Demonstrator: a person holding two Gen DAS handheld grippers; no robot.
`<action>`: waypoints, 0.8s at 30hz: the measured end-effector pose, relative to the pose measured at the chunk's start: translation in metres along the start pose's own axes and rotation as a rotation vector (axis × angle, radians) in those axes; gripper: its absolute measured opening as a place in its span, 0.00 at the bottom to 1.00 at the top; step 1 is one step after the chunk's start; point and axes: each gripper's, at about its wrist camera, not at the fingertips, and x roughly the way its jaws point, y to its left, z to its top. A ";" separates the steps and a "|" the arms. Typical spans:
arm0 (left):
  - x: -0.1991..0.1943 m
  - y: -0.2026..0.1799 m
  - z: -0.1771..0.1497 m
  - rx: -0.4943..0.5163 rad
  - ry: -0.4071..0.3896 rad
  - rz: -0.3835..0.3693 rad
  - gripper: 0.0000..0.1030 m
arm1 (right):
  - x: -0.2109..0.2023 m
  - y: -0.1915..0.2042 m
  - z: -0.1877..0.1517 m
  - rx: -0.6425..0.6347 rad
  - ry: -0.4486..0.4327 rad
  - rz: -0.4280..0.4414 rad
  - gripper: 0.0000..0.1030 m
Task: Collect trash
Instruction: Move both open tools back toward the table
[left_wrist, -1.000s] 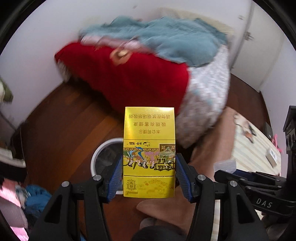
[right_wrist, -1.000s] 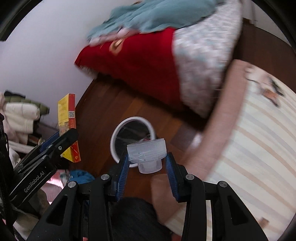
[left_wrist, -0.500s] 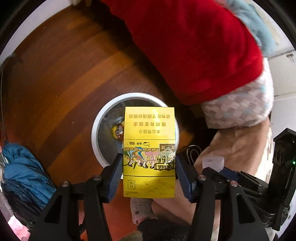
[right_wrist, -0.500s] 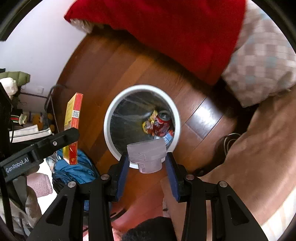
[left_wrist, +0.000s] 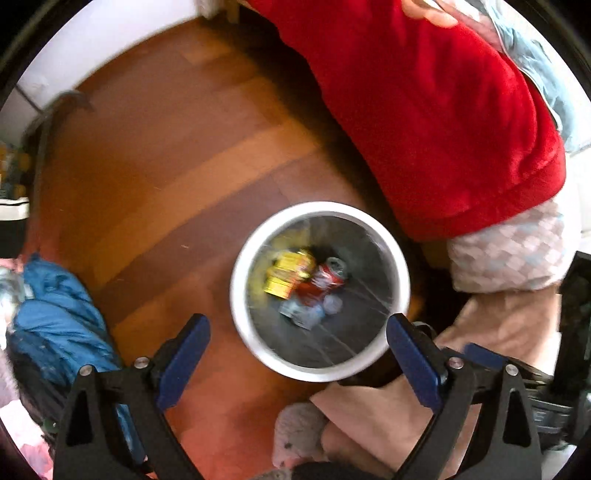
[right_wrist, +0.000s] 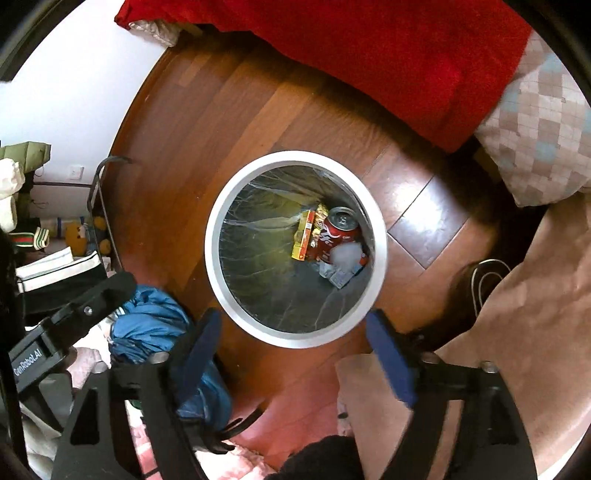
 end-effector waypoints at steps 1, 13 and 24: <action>-0.003 0.000 -0.005 0.002 -0.016 0.013 0.94 | -0.001 0.001 -0.001 -0.003 -0.001 -0.001 1.00; -0.046 -0.010 -0.054 0.063 -0.135 0.125 0.94 | -0.045 0.009 -0.051 -0.110 -0.132 -0.188 1.00; -0.086 -0.025 -0.084 0.115 -0.207 0.135 0.94 | -0.100 0.018 -0.088 -0.153 -0.237 -0.217 1.00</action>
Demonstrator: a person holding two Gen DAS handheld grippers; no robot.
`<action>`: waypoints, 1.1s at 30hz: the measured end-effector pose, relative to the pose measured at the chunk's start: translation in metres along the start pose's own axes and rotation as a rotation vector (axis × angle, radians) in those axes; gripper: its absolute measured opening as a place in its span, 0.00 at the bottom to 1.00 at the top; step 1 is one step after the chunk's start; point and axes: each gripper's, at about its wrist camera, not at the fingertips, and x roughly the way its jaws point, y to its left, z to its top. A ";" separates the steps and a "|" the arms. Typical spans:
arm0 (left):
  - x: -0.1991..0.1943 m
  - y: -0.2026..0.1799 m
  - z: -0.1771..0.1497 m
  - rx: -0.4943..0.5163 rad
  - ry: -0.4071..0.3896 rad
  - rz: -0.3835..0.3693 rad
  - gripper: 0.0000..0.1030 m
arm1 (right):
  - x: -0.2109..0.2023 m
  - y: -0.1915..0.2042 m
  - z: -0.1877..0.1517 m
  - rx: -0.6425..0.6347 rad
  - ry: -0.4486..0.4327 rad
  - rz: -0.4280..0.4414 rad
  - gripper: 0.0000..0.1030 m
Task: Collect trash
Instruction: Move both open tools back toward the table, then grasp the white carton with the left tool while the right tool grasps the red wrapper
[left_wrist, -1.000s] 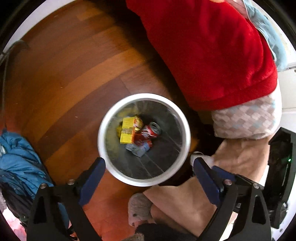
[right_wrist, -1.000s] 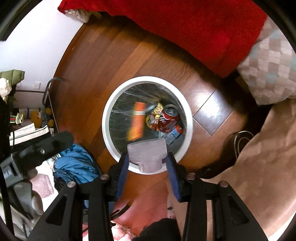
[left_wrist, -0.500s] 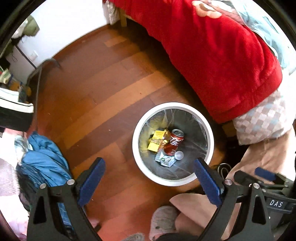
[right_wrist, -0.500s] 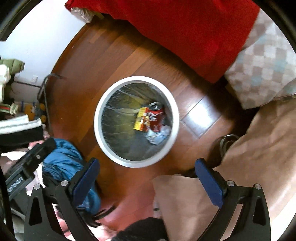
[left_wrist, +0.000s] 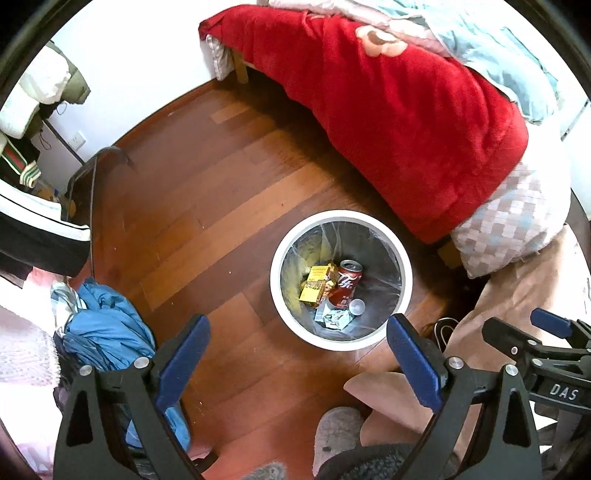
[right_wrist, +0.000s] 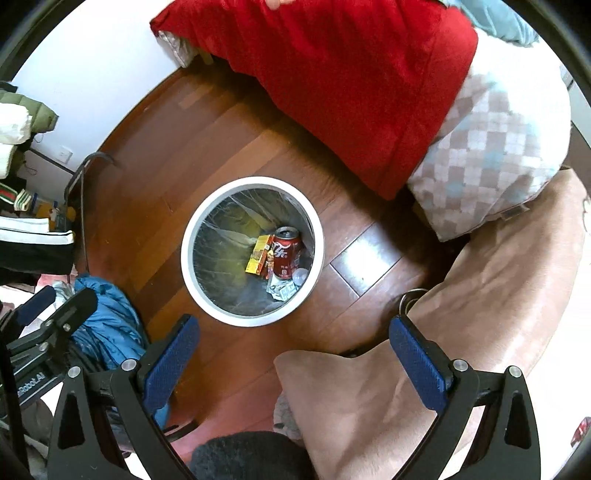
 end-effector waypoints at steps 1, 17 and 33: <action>-0.005 0.000 -0.001 0.001 -0.008 -0.004 0.94 | -0.006 0.001 -0.002 -0.001 -0.010 0.002 1.00; -0.136 -0.030 -0.042 0.041 -0.215 -0.042 0.94 | -0.156 -0.026 -0.071 0.083 -0.243 0.184 1.00; -0.107 -0.265 -0.148 0.410 -0.114 -0.170 0.94 | -0.217 -0.269 -0.259 0.576 -0.311 0.053 1.00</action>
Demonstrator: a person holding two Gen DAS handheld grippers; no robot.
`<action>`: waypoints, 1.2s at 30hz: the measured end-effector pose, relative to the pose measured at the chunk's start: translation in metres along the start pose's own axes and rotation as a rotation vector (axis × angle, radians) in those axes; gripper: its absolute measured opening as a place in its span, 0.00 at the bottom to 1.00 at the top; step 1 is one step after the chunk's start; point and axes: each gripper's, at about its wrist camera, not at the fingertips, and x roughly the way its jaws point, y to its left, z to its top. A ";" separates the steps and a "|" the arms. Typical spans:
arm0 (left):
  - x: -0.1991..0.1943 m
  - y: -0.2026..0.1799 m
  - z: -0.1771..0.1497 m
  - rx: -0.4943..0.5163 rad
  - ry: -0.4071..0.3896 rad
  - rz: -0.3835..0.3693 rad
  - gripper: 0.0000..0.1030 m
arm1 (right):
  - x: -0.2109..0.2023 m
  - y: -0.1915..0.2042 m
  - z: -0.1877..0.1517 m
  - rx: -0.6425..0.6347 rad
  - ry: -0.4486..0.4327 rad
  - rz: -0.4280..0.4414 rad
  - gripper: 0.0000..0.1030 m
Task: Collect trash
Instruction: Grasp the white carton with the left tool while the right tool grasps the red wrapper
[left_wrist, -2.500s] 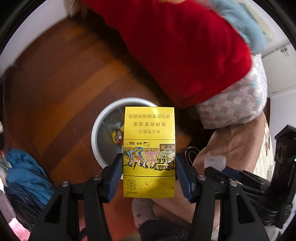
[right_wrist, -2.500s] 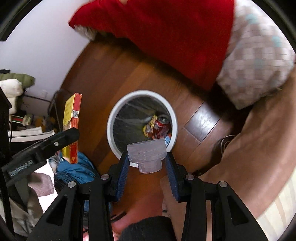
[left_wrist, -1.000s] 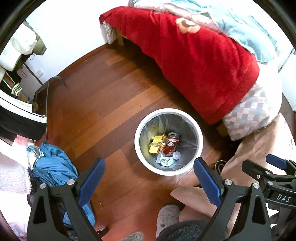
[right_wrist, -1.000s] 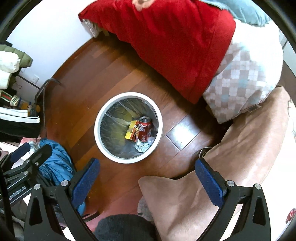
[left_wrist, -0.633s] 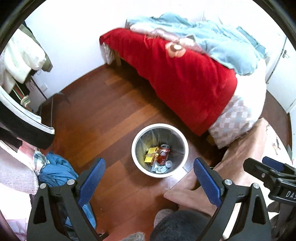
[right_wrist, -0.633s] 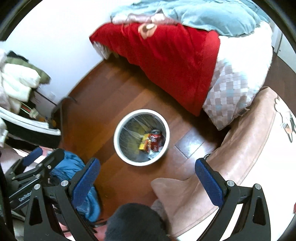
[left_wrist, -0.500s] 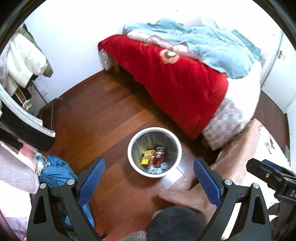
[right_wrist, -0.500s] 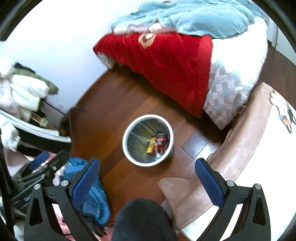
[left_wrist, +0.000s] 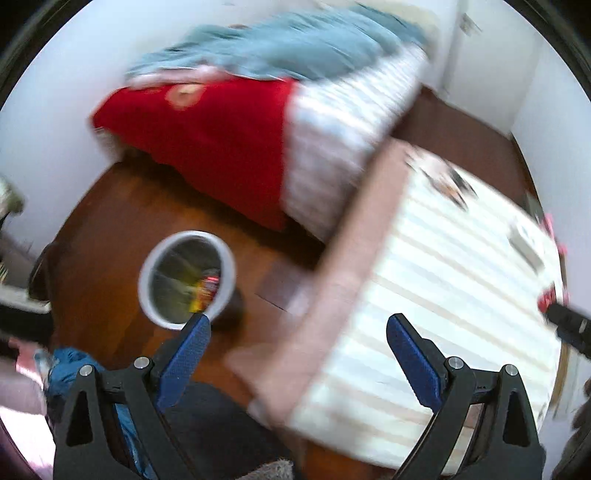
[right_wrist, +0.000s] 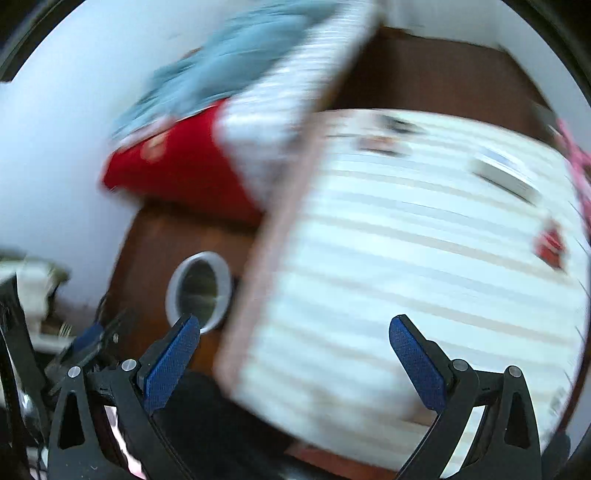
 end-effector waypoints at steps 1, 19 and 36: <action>0.007 -0.017 -0.002 0.025 0.014 -0.005 0.94 | -0.004 -0.035 0.003 0.062 -0.010 -0.035 1.00; 0.079 -0.318 0.050 0.847 -0.078 -0.016 0.94 | 0.051 -0.321 0.087 0.379 0.055 -0.201 0.35; 0.137 -0.448 0.069 1.474 0.074 -0.205 0.65 | 0.040 -0.405 0.106 0.606 0.053 -0.170 0.22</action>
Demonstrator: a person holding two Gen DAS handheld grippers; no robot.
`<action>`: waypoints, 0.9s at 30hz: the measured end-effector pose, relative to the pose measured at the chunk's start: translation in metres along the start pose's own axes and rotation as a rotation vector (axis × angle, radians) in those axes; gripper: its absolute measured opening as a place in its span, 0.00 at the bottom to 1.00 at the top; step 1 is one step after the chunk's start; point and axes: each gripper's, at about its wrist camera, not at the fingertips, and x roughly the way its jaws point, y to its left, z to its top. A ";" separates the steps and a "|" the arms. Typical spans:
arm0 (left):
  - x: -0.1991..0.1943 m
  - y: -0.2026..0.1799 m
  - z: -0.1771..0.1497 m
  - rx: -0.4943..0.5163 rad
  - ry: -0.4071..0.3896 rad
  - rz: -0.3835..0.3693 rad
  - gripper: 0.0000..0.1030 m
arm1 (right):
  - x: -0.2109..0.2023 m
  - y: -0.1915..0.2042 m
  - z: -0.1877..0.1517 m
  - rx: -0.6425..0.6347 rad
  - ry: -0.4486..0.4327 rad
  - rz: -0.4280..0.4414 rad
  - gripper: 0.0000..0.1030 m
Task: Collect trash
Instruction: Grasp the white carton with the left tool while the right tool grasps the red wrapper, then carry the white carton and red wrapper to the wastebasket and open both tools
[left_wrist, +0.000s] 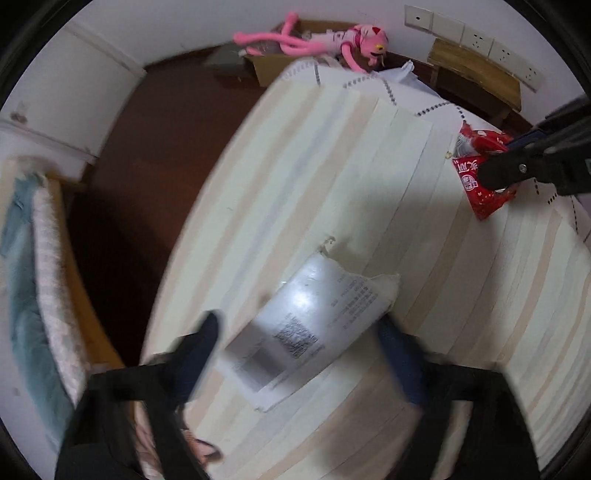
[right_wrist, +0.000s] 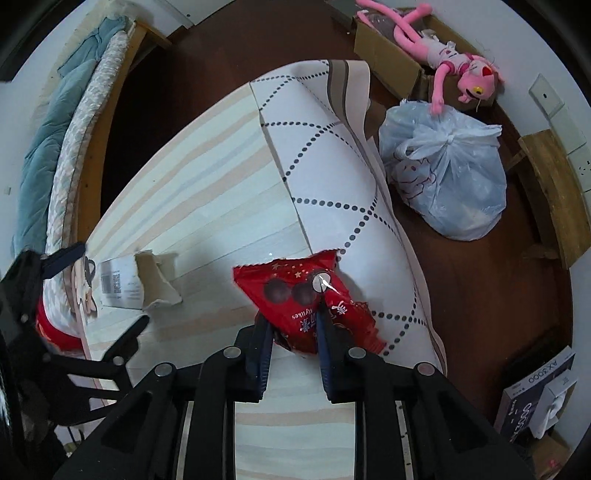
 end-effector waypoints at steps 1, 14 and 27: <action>0.001 0.000 0.000 -0.018 -0.002 -0.007 0.64 | 0.001 0.000 0.001 -0.001 0.000 0.001 0.22; -0.044 0.000 -0.055 -0.544 -0.161 -0.049 0.45 | -0.003 0.015 -0.018 -0.062 -0.055 0.025 0.12; -0.139 0.001 -0.204 -1.033 -0.269 0.066 0.45 | -0.053 0.092 -0.123 -0.261 -0.087 0.118 0.11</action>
